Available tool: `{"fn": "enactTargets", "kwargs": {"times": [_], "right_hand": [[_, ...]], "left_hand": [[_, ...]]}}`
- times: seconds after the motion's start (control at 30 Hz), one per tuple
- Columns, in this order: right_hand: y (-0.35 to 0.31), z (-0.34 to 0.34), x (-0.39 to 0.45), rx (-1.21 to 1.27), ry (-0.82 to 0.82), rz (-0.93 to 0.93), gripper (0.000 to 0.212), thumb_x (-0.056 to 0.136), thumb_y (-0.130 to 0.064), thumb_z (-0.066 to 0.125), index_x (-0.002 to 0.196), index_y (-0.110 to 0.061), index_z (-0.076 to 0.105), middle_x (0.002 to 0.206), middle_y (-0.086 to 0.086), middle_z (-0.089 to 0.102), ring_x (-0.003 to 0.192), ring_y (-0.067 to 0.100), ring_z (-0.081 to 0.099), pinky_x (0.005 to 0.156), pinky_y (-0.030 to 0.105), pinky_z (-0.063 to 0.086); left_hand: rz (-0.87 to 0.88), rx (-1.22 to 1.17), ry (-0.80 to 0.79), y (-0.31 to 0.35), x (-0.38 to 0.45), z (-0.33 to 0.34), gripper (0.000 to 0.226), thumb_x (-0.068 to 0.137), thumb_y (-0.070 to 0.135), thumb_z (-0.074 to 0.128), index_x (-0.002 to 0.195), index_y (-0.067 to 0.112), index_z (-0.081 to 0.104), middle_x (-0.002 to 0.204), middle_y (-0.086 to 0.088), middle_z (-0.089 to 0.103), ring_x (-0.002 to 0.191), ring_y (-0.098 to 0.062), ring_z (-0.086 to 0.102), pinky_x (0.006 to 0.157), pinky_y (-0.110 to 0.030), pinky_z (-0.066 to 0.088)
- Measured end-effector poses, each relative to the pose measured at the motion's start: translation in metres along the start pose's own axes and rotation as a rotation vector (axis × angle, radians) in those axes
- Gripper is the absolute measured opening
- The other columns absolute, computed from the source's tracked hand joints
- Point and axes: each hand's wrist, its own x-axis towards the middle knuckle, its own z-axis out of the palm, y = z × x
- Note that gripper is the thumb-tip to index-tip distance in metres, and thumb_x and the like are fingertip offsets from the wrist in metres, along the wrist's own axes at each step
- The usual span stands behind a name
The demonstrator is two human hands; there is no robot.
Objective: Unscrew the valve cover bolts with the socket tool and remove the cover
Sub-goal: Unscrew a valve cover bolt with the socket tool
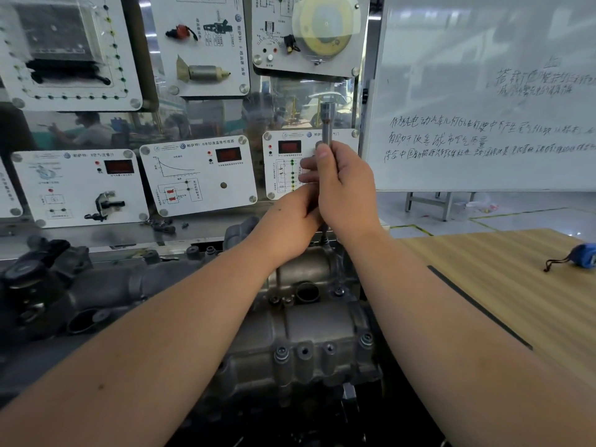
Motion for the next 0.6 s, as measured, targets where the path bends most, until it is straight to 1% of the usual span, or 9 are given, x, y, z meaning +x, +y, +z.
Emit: {"fn": "enactTargets", "kwargs": {"times": [0.07, 0.17, 0.2, 0.27, 0.3, 0.37, 0.43, 0.5, 0.6], "right_hand": [[-0.001, -0.001, -0.001, -0.057, 0.019, -0.037, 0.025, 0.103, -0.031, 0.054, 0.078, -0.034, 0.055, 0.069, -0.02, 0.062, 0.065, -0.001, 0.059, 0.062, 0.015, 0.043], [0.002, -0.003, 0.001, -0.161, 0.077, -0.08, 0.029, 0.099, -0.031, 0.061, 0.076, -0.014, 0.064, 0.066, -0.004, 0.06, 0.066, 0.013, 0.055, 0.06, 0.029, 0.041], [0.002, -0.003, 0.002, -0.166, 0.085, -0.078, 0.03, 0.099, -0.031, 0.061, 0.079, -0.009, 0.066, 0.067, 0.002, 0.063, 0.068, 0.018, 0.06, 0.062, 0.033, 0.046], [0.003, -0.002, 0.002, -0.146, 0.074, -0.057, 0.031, 0.1, -0.03, 0.059, 0.084, -0.005, 0.067, 0.071, 0.008, 0.068, 0.073, 0.024, 0.067, 0.069, 0.037, 0.053], [0.002, -0.002, 0.001, -0.14, 0.069, -0.05, 0.03, 0.101, -0.029, 0.058, 0.084, -0.006, 0.067, 0.072, 0.007, 0.07, 0.074, 0.023, 0.069, 0.07, 0.038, 0.054], [0.001, -0.002, 0.001, -0.131, 0.068, -0.044, 0.028, 0.102, -0.028, 0.056, 0.084, -0.009, 0.068, 0.07, -0.003, 0.07, 0.074, 0.013, 0.071, 0.071, 0.035, 0.057], [0.001, -0.003, 0.001, -0.093, 0.057, -0.03, 0.026, 0.102, -0.027, 0.056, 0.086, -0.012, 0.07, 0.069, -0.011, 0.07, 0.072, 0.004, 0.071, 0.071, 0.03, 0.058], [0.002, -0.003, 0.002, -0.064, 0.043, -0.018, 0.026, 0.102, -0.026, 0.055, 0.087, -0.011, 0.07, 0.07, -0.012, 0.07, 0.07, 0.0, 0.071, 0.07, 0.027, 0.057], [0.003, -0.004, 0.002, -0.047, 0.025, -0.011, 0.028, 0.103, -0.025, 0.055, 0.087, -0.008, 0.069, 0.074, -0.01, 0.071, 0.071, 0.0, 0.072, 0.07, 0.026, 0.057]], "left_hand": [[-0.01, 0.001, 0.0, 0.001, 0.0, 0.001, 0.012, 0.103, 0.013, 0.051, 0.11, 0.013, 0.06, 0.098, -0.011, 0.071, 0.091, -0.031, 0.068, 0.083, -0.048, 0.053], [-0.021, 0.009, 0.007, 0.0, 0.001, 0.002, 0.011, 0.104, 0.016, 0.053, 0.109, 0.01, 0.06, 0.097, -0.012, 0.071, 0.091, -0.031, 0.068, 0.085, -0.052, 0.054], [-0.014, 0.003, 0.013, -0.002, 0.001, 0.002, 0.007, 0.103, 0.016, 0.053, 0.105, 0.013, 0.059, 0.094, -0.011, 0.07, 0.087, -0.027, 0.067, 0.081, -0.048, 0.055], [-0.004, -0.018, 0.023, -0.006, 0.002, 0.003, 0.011, 0.103, 0.016, 0.052, 0.095, 0.024, 0.056, 0.085, -0.004, 0.066, 0.073, -0.006, 0.062, 0.066, -0.026, 0.049], [-0.004, -0.024, 0.015, -0.007, 0.002, 0.003, 0.015, 0.103, 0.016, 0.052, 0.094, 0.027, 0.055, 0.083, 0.0, 0.065, 0.066, 0.002, 0.057, 0.06, -0.017, 0.043], [-0.007, -0.028, -0.035, -0.007, 0.002, 0.003, 0.012, 0.104, 0.018, 0.05, 0.101, 0.026, 0.058, 0.087, 0.002, 0.067, 0.067, 0.004, 0.057, 0.058, -0.013, 0.042], [0.001, -0.011, -0.073, -0.008, 0.002, 0.003, 0.013, 0.105, 0.02, 0.048, 0.109, 0.021, 0.06, 0.094, -0.003, 0.071, 0.084, -0.01, 0.066, 0.075, -0.028, 0.053], [-0.001, 0.014, -0.08, -0.008, 0.002, 0.002, 0.015, 0.106, 0.021, 0.047, 0.109, 0.018, 0.062, 0.097, -0.009, 0.072, 0.09, -0.028, 0.067, 0.079, -0.045, 0.053], [-0.003, 0.025, -0.057, -0.009, 0.002, 0.001, 0.015, 0.106, 0.022, 0.049, 0.102, 0.019, 0.063, 0.092, -0.01, 0.071, 0.081, -0.026, 0.065, 0.072, -0.042, 0.05]]}}
